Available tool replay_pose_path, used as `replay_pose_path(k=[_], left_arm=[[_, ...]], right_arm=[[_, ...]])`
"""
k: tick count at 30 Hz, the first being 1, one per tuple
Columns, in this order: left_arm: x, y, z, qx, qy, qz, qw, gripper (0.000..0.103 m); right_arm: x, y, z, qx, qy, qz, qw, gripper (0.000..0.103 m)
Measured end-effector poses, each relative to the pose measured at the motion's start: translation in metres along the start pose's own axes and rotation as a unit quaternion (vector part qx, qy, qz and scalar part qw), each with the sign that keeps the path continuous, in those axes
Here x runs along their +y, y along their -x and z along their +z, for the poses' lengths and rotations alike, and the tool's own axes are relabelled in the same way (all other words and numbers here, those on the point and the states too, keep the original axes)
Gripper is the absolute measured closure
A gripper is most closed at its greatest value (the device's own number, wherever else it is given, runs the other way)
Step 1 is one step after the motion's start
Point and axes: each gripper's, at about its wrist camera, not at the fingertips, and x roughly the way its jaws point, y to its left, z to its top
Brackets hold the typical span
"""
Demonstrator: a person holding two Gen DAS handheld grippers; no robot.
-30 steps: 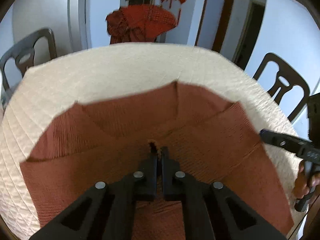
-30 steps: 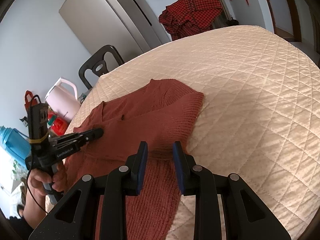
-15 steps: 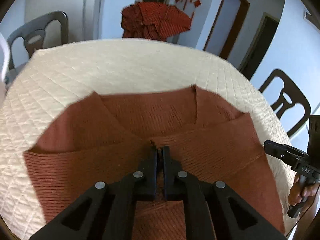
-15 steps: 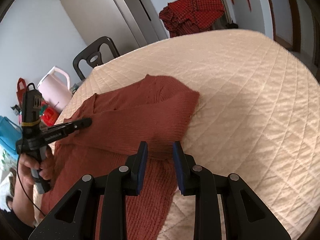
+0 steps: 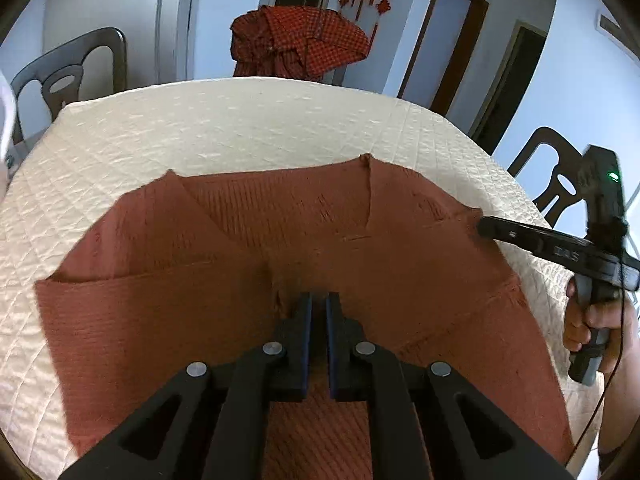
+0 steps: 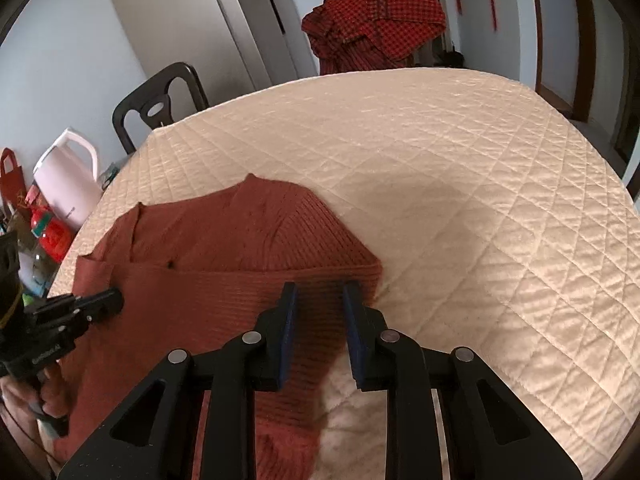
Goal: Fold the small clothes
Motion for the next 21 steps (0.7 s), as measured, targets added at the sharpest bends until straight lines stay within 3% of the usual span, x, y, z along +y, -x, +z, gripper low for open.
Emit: replay_pose_path(k=[4,7,9,11,13,14,21], left_arm=[[-0.004,0.015,-0.017,-0.008,-0.023,-0.007,0.9997,0.095],[0.005,0.01,-0.024,0.0,-0.014,-0.016,0.9998,0.094],[0.011,0.016,-0.022,0.005,0.002,-0.007,1.0,0.094],[0.014,0.028,-0.028,0.0,-0.004,0.004,1.0,0.09],[0.019,0.038,-0.039,0.004,-0.003,0.005,1.0,0.072],[0.022,0.043,-0.047,0.007,-0.002,0.009,0.9999,0.07],[0.035,0.072,-0.085,0.007,0.016,0.027,0.9995,0.069]], right_arm=[[0.015,0.028,-0.024,-0.005,0.032,0.031,0.999,0.08],[0.014,0.017,-0.045,0.023,0.058,0.006,0.998,0.081],[0.008,0.021,-0.045,0.019,0.037,0.016,0.999,0.081],[0.007,0.032,-0.045,0.013,0.029,0.013,0.999,0.081],[0.009,0.041,-0.049,0.013,0.036,0.019,0.999,0.08],[0.009,0.047,-0.055,0.014,0.04,0.028,0.999,0.08],[0.013,0.064,-0.078,0.023,0.039,0.047,0.998,0.079]])
